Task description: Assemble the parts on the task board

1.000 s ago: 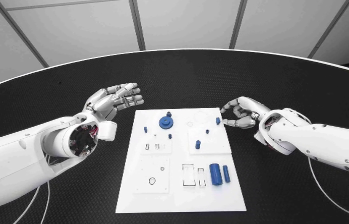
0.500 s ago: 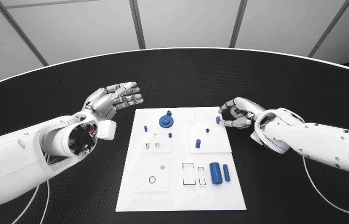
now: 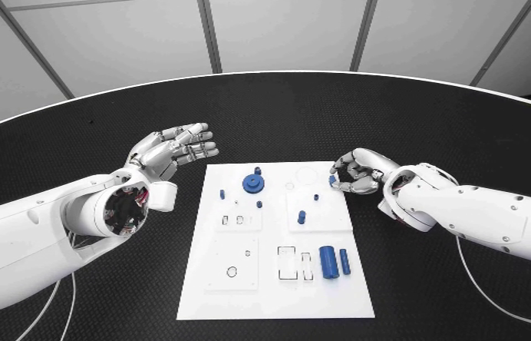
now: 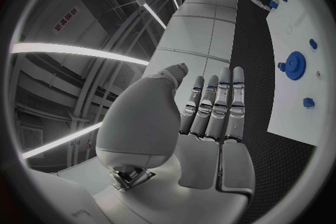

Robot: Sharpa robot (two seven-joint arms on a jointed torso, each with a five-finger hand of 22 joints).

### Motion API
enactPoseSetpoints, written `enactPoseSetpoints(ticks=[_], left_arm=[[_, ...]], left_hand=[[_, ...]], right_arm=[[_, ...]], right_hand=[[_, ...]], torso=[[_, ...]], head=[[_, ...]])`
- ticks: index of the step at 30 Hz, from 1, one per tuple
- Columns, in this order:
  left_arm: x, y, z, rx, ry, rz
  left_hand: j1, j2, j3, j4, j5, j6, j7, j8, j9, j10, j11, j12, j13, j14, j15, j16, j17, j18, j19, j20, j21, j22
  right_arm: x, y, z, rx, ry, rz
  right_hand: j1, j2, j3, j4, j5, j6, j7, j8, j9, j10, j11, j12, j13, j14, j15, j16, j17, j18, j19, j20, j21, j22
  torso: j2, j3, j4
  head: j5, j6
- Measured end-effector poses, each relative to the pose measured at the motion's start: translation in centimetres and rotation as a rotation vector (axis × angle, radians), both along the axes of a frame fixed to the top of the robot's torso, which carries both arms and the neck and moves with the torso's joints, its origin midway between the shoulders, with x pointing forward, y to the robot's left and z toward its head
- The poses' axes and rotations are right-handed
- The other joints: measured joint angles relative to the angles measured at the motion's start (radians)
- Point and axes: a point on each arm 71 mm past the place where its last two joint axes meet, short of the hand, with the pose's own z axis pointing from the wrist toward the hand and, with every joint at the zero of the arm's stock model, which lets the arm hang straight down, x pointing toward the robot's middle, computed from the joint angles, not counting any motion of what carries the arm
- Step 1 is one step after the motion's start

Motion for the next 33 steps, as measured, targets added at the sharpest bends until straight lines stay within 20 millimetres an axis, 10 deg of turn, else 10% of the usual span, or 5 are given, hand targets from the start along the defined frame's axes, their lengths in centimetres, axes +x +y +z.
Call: enactPoseSetpoints(ticks=[22,33], left_arm=[[0.01,0.06,0.0,0.001,0.0,0.002],[0.01,0.13,0.0,0.001,0.0,0.004]], left_hand=[[0.0,0.0,0.007,-0.001,0.0,0.0,0.0,-0.004,-0.001,0.0,0.0,-0.004,0.0,0.0,0.0,0.0,0.001,0.0,-0.004,-0.004,0.004,0.001],[0.0,0.0,0.007,-0.001,0.0,0.0,0.0,-0.004,-0.001,0.0,0.0,-0.004,0.0,0.0,0.0,0.0,0.001,0.0,-0.004,-0.004,0.004,0.001]], right_arm=[[0.12,0.46,-0.33,-0.005,0.029,0.006],[-0.22,0.91,0.14,0.015,-0.02,0.01]], right_hand=[[0.008,0.008,0.045,-0.026,0.003,0.057,-0.017,0.029,0.01,-0.001,-0.012,0.009,0.0,-0.001,-0.014,0.0,0.001,0.0,-0.004,-0.011,0.0,0.0],[-0.01,0.035,0.066,-0.047,0.012,0.102,-0.034,0.079,0.024,0.0,-0.046,0.024,0.0,-0.001,-0.038,0.0,0.001,0.0,-0.002,-0.034,0.0,0.001]], torso=[[-0.001,0.0006,-0.0006],[-0.001,0.0007,-0.0012]], head=[[0.004,-0.005],[0.006,-0.007]])
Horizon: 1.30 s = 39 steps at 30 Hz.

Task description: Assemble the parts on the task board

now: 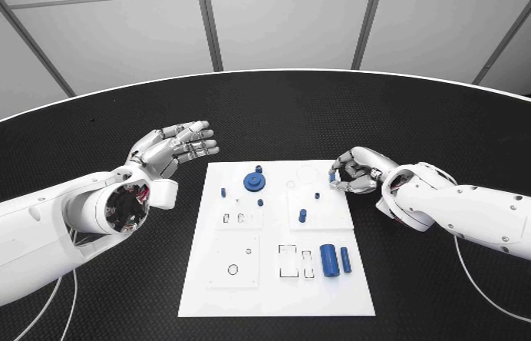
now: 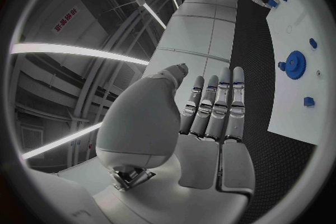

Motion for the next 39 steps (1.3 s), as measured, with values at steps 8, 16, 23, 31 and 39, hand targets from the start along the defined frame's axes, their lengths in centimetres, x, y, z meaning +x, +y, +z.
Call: enactPoseSetpoints(ticks=[8,16,23,31,39], left_arm=[[0.2,0.0,-0.1,0.001,0.0,0.004],[0.8,-0.1,-0.2,0.004,0.001,0.006],[1.2,-0.4,-0.4,0.005,0.003,0.007],[1.5,-0.7,-0.5,0.005,0.005,0.002],[1.6,-0.7,-0.5,0.007,0.007,0.002]], left_hand=[[0.0,0.0,0.0,0.0,0.0,0.0,0.0,0.0,0.0,0.0,0.0,0.0,0.0,0.0,0.0,0.0,0.0,0.0,0.0,0.0,0.0,0.0],[0.0,0.0,0.0,0.0,0.0,0.0,0.0,0.0,0.0,0.0,0.0,0.0,0.0,0.0,0.0,0.0,0.001,0.0,0.0,0.0,0.0,0.001],[0.0,0.0,0.003,-0.003,0.0,0.0,0.0,0.0,0.0,0.003,0.003,0.0,0.0,0.0,0.0,0.0,0.001,0.0,0.0,0.0,0.0,0.001],[0.0,0.0,0.003,-0.003,0.0,0.0,0.0,0.0,0.0,0.003,0.003,0.0,0.0,0.0,0.0,0.0,0.001,0.0,0.0,0.0,0.0,0.001],[0.0,0.0,0.003,-0.003,0.0,0.0,0.0,0.0,0.0,0.003,0.003,0.0,0.0,0.0,0.0,0.0,0.001,0.0,-0.002,0.002,0.0,0.001]], right_arm=[[-1.2,1.5,1.0,0.034,-0.019,0.034],[-2.2,5.9,3.2,0.077,-0.022,0.114],[-2.3,10.3,3.8,0.096,-0.008,0.173],[-2.0,15.8,3.1,0.023,0.001,0.235],[-2.9,19.3,0.4,-0.053,0.024,0.28]], right_hand=[[0.0,0.015,0.008,-0.011,0.001,0.0,0.0,0.0,0.0,0.0,0.0,0.0,0.0,0.0,0.0,0.0,0.0,0.0,0.0,0.0,0.0,0.0],[0.0,0.023,0.012,-0.015,0.006,-0.001,-0.001,0.0,-0.001,0.0,0.0,0.004,0.0,0.0,0.0,0.006,0.0,0.0,0.003,-0.003,0.0,0.0],[0.003,0.026,0.019,-0.031,0.006,-0.004,-0.004,0.0,-0.001,0.0,0.0,0.004,0.0,0.0,0.0,0.006,0.0,0.0,0.003,-0.003,0.0,0.0],[0.003,0.027,0.029,-0.046,0.031,-0.012,-0.007,0.0,-0.001,0.0,0.0,0.0,0.0,0.0,0.0,0.006,0.0,0.0,0.003,-0.003,0.0,0.0],[-0.004,0.035,0.028,-0.047,0.031,-0.019,-0.004,0.0,-0.001,0.0,0.0,-0.004,0.0,0.0,0.0,0.006,0.0,0.0,0.003,-0.003,0.0,0.0]], torso=[[-0.003,0.0001,-0.0025],[-0.015,-0.0037,-0.0055],[-0.024,-0.0085,-0.0054],[-0.028,-0.0137,-0.0023],[-0.024,-0.0115,-0.0049]], head=[[0.0,0.001],[0.006,-0.007],[0.017,-0.018],[0.04,-0.025],[0.062,-0.036]])
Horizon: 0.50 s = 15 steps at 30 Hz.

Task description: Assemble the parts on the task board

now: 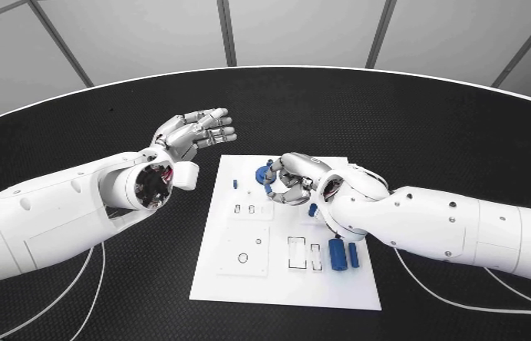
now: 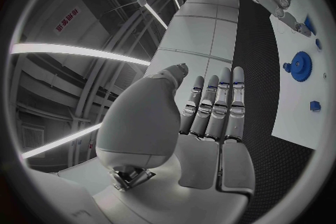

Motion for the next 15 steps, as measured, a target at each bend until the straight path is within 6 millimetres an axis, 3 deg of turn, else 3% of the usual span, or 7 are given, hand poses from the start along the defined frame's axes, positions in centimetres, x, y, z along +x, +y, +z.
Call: enactPoseSetpoints(ticks=[6,15], left_arm=[[0.0,0.1,0.0,0.0,0.0,0.002],[0.0,0.1,0.0,0.001,0.0,0.002]], left_hand=[[0.0,0.0,0.0,0.0,0.0,0.0,0.0,0.0,0.0,0.0,0.0,0.0,0.0,0.0,0.0,0.0,0.001,0.0,-0.001,0.001,0.0,0.0],[0.0,0.0,0.0,0.0,0.0,0.0,0.0,0.0,0.0,0.0,0.0,0.0,0.0,0.0,0.0,0.0,0.001,0.0,-0.001,0.001,0.0,0.0]], right_arm=[[-0.7,1.3,-1.3,-0.052,-0.014,0.024],[-1.2,2.5,-2.2,-0.081,-0.005,0.049]], right_hand=[[-0.001,0.001,0.0,0.0,0.0,-0.005,0.002,0.0,0.0,0.0,0.0,0.0,0.0,0.0,0.0,0.0,0.0,0.0,0.0,0.0,0.0,0.0],[-0.001,0.001,0.0,0.0,0.0,-0.009,0.002,0.0,0.0,0.0,0.0,0.0,0.0,0.0,0.0,0.0,0.0,0.0,0.0,0.0,0.0,0.0]], torso=[[0.0,0.0026,-0.0023],[0.0,0.004,-0.0022]], head=[[0.014,-0.011],[0.02,-0.018]])
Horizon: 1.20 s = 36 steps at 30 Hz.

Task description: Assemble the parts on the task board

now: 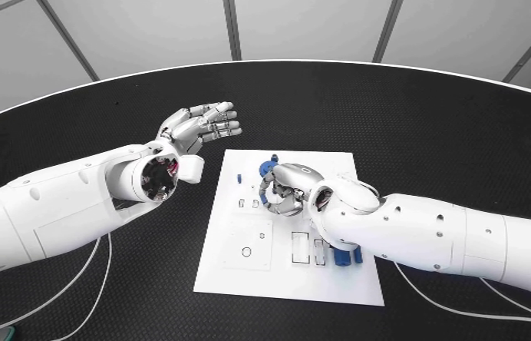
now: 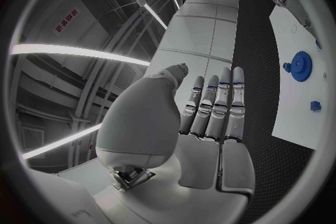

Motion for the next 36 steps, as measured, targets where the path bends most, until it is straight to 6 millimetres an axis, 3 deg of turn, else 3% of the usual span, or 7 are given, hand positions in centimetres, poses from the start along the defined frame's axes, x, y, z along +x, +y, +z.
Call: enactPoseSetpoints(ticks=[24,25,26,34,36], left_arm=[[-0.05,0.17,0.0,0.001,0.002,0.002],[-0.05,0.18,0.0,0.001,0.002,0.002],[-0.06,0.19,0.0,0.001,0.002,0.002],[-0.09,0.23,0.01,0.001,0.002,0.003],[-0.09,0.23,0.01,0.001,0.002,0.002]], left_hand=[[0.0,0.0,0.0,0.0,0.0,0.0,0.0,0.0,0.0,0.0,0.0,0.0,0.0,0.0,0.0,0.0,0.0,0.0,0.0,0.0,0.0,0.001],[0.0,0.0,0.0,0.0,0.0,0.0,0.0,0.0,0.0,0.0,0.0,0.0,0.0,0.0,0.0,0.0,0.0,0.0,0.0,0.0,0.0,0.001],[0.0,0.0,0.0,0.0,0.0,0.0,0.0,0.0,0.0,0.0,0.0,0.0,0.0,0.0,0.0,0.0,0.0,0.0,0.0,0.0,0.0,0.001],[0.0,0.0,0.004,-0.004,0.0,0.0,0.0,0.0,0.0,0.0,0.0,0.0,0.0,0.0,0.0,0.0,0.001,0.0,0.0,0.0,0.005,0.001],[0.0,0.0,0.004,-0.004,0.0,0.0,0.0,0.0,0.0,0.0,0.0,0.0,0.0,0.0,0.0,0.0,0.001,0.0,0.0,0.0,0.005,0.001]], right_arm=[[0.17,0.29,-1.0,-0.03,0.029,-0.013],[0.21,0.24,-1.02,-0.031,0.03,-0.018],[0.23,0.21,-1.02,-0.032,0.03,-0.021],[0.34,0.03,-1.0,-0.028,0.027,-0.046],[0.35,0.03,-0.99,-0.027,0.026,-0.049]], right_hand=[[-0.028,-0.009,-0.001,0.0,-0.003,-0.003,-0.004,0.0,0.002,0.0,0.0,0.0,0.001,0.0,0.0,0.0,0.0,0.0,0.0,0.0,0.0,0.0],[-0.032,-0.008,-0.003,0.003,-0.008,-0.005,-0.005,0.0,0.039,0.0,0.0,0.0,0.001,0.0,0.0,0.0,0.0,0.0,0.0,0.0,0.0,0.0],[-0.032,-0.008,-0.003,0.003,-0.009,-0.005,-0.005,0.0,0.045,0.0,0.0,0.0,0.001,0.0,0.0,0.0,0.0,0.0,0.0,0.0,0.0,0.0],[-0.041,-0.015,-0.007,0.002,-0.01,-0.005,-0.006,0.0,0.054,0.0,0.0,-0.004,0.001,0.0,0.0,0.0,0.0,0.0,0.0,0.0,0.0,0.0],[-0.043,-0.017,-0.007,0.002,-0.01,-0.005,-0.006,0.0,0.07,0.0,0.0,-0.004,0.001,0.0,0.0,0.0,0.0,0.0,0.0,0.0,0.0,0.0]], torso=[[-0.001,-0.0006,0.0012],[-0.001,-0.0006,0.0012],[-0.001,-0.0006,0.0012],[0.0,-0.0008,0.0011],[0.0,-0.0007,0.001]], head=[[0.004,-0.007],[0.004,-0.007],[0.004,-0.007],[0.003,-0.008],[0.003,-0.008]])
